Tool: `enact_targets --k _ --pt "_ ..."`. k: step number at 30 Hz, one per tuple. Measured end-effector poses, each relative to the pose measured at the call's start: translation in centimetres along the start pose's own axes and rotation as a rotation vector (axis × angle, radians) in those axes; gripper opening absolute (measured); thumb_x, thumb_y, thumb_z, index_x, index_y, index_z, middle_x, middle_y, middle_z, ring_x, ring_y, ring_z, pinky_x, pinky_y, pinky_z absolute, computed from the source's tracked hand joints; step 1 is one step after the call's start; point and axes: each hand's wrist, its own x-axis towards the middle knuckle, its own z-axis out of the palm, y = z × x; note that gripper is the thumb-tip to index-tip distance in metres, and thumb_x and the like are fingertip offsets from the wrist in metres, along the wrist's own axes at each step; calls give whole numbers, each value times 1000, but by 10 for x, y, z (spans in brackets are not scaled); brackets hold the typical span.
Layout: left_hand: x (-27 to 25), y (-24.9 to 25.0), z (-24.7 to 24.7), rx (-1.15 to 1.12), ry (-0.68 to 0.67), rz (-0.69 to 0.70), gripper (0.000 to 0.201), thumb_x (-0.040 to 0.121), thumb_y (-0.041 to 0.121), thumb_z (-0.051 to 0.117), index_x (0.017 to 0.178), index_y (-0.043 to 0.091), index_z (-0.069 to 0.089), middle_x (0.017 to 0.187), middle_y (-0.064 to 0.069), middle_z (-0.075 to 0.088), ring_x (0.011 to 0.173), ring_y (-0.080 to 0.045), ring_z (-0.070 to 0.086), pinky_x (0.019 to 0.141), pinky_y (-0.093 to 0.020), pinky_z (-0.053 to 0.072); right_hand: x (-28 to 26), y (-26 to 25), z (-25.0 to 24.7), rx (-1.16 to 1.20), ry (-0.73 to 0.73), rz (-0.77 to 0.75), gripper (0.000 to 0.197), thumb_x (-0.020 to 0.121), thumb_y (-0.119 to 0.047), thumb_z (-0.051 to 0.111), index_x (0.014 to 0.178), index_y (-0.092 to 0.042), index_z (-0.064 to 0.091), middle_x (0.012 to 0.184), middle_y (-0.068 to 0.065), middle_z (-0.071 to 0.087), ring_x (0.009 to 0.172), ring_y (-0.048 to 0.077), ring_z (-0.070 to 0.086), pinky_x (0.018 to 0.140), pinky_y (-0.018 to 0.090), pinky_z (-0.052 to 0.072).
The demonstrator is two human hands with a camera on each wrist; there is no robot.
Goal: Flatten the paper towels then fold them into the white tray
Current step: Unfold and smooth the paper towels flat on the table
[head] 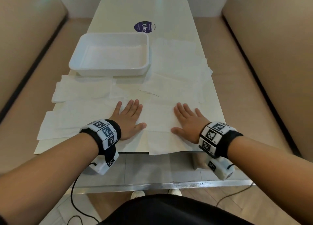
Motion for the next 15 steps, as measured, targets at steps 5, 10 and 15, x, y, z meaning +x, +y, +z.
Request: enact_targets --k 5,10,15 --pt "-1 -1 -3 -16 3 -1 75 97 60 11 150 16 -19 157 -3 -28 145 -20 -24 116 -49 -16 -14 21 10 5 0 44 84 94 -63 22 148 -16 -21 155 1 -28 145 17 -20 119 46 -7" --pt "0 7 -18 -97 80 -49 83 93 57 38 154 18 -3 162 -4 -11 148 -26 -11 118 -46 -10 -17 25 13 17 -6 36 86 94 -64 22 148 -14 -21 155 3 -29 145 18 -21 118 48 -7" --pt "14 42 -49 -259 354 113 61 92 35 52 147 19 31 156 -3 26 141 -24 21 116 -37 18 -17 26 14 17 6 27 86 93 -64 23 148 -14 -21 155 2 -28 145 18 -21 118 48 -8"
